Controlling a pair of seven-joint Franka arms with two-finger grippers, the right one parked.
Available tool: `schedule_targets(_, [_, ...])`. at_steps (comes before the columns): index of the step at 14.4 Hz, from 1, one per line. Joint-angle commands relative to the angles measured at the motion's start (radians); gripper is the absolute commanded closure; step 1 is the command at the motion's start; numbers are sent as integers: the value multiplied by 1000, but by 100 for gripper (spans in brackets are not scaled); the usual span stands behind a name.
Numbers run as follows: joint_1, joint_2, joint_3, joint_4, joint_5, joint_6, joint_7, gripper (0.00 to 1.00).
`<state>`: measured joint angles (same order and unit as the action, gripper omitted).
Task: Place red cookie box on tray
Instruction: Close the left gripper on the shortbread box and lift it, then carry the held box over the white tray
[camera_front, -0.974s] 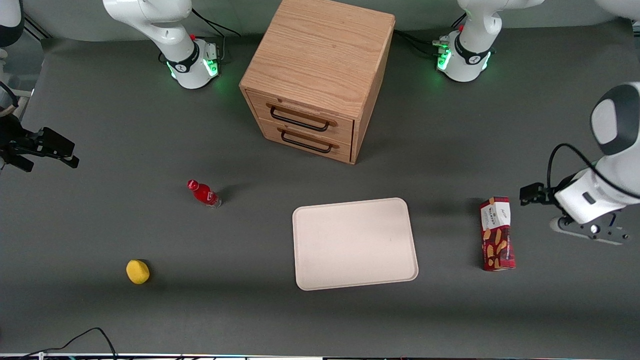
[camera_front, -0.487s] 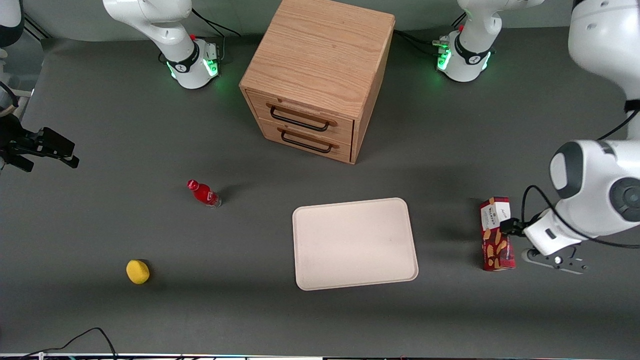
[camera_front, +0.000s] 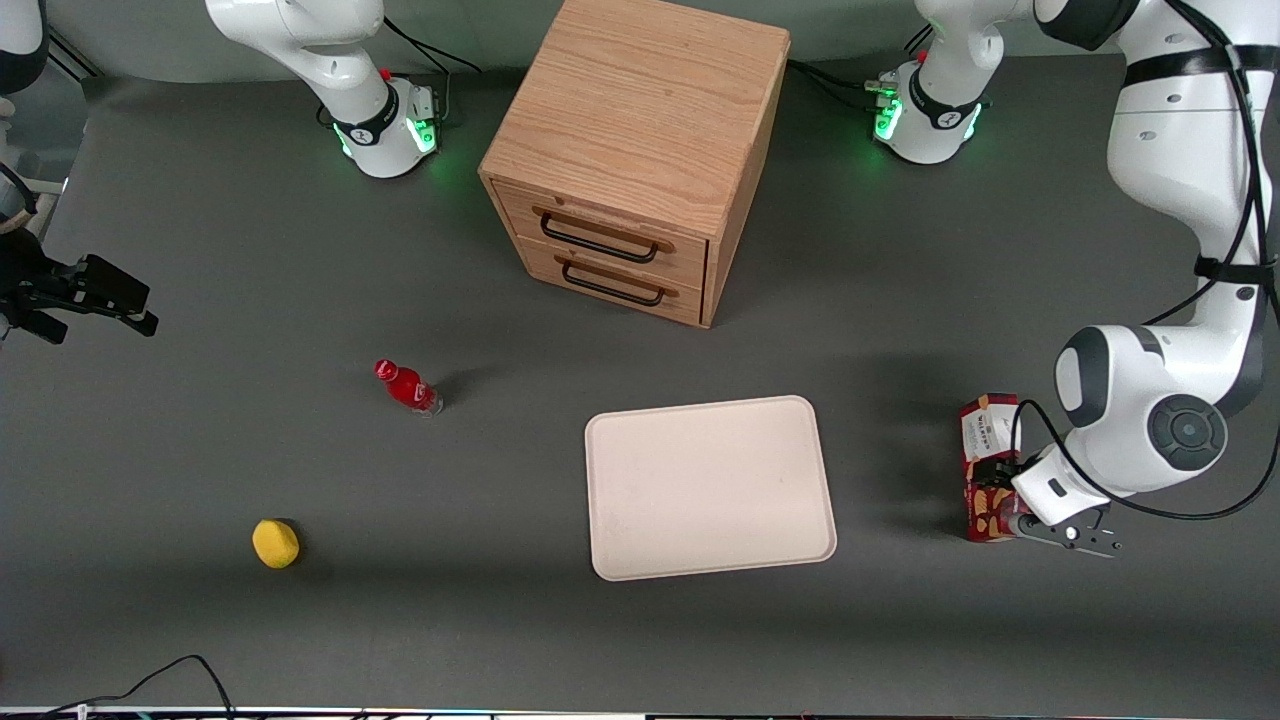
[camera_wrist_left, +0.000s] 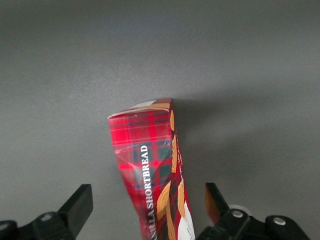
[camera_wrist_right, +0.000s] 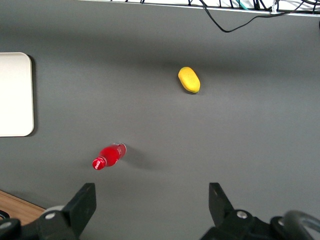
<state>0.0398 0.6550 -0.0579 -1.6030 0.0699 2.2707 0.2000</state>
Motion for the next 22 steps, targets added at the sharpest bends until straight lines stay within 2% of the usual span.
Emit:
schedule_targets(1, [2,5,7,-34,19,39,4,0])
schedule_targets(2, [2,6,7,-43,19,52,4,0])
schedule_targets(3, [2,8,7,-43,19,52,6,10])
schedule_targets(4, [2,11,7,-43,19,47,4,32])
schedule_targets(6, [2,11,7,-43,19,36,-8,96])
schedule_targets(7, [3,9,7,-43,19,35,-19,100])
schedule_targets(11, [-6,-23,7,-35,19,17,-51,100])
schedule_targets(15, [-15,-159,1,21,19,-172,-91,100])
schedule_targets(17, [-43,-219,-3,82,19,-307,-169,100])
schedule_targets(20, [-136,-241,-10,199,16,-486,-366,100])
schedule_targets(22, [-217,-239,-11,219,8,-513,-518,100])
